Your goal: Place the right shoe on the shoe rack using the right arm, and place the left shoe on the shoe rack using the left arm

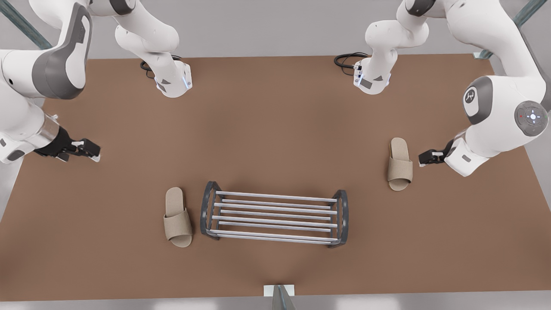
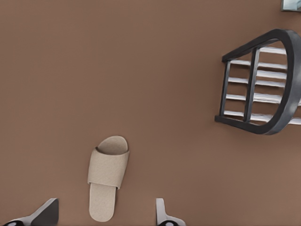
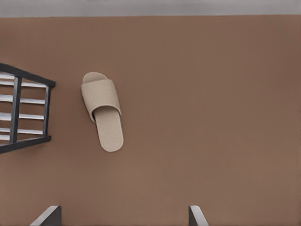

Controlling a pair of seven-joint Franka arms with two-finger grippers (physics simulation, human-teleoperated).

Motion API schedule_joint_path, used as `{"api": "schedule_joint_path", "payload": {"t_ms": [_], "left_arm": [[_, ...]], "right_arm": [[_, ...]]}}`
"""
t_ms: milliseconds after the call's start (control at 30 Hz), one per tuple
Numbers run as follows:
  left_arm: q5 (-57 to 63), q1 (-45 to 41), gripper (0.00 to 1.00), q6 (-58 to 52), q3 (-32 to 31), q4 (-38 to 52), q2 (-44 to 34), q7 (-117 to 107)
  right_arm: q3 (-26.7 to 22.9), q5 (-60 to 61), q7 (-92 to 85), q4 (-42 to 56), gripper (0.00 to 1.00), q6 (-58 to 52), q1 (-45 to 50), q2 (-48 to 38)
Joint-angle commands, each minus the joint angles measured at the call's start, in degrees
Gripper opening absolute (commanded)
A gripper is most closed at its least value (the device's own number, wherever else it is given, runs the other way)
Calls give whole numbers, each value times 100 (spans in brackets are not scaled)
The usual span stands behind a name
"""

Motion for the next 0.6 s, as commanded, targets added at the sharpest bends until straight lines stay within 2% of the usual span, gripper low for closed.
{"api": "schedule_joint_path", "payload": {"t_ms": [0,133,167,200,233,267,333,400,433,500,567], "left_arm": [[-13,3,100,273,-4,13,60,-425],[39,-59,100,265,-22,39,43,-425],[110,38,100,177,-48,-92,-62,-364],[110,292,100,526,-118,-915,-518,-258],[119,345,100,1516,-119,-2029,-1079,-214],[162,345,100,3689,-127,-3966,-1969,-144],[514,407,100,6309,-180,-5910,-2813,-144],[514,460,100,9692,-268,-7580,-2656,-117],[506,582,100,10907,-268,-7950,-2305,-108],[514,697,100,10899,-286,-7977,-2225,-108],[514,723,100,10899,-286,-8091,-2005,-108]], "right_arm": [[-3,31,-92,10,100,75,-32,11],[50,-57,-30,-121,100,628,161,266],[59,-48,-21,-657,100,1156,188,125],[181,-48,-21,-1244,100,1603,188,-93],[217,-39,-12,-1894,100,2173,179,-418],[226,-39,-12,-2862,100,2851,135,-999],[340,-22,-4,-4128,100,3669,109,-1957],[358,-13,-4,-4998,100,4460,91,-2441],[366,-13,-4,-5534,100,5189,83,-2564],[375,4,31,-6625,100,7316,-76,-2389],[375,5,295,-7003,100,8994,-84,-1686]]}}
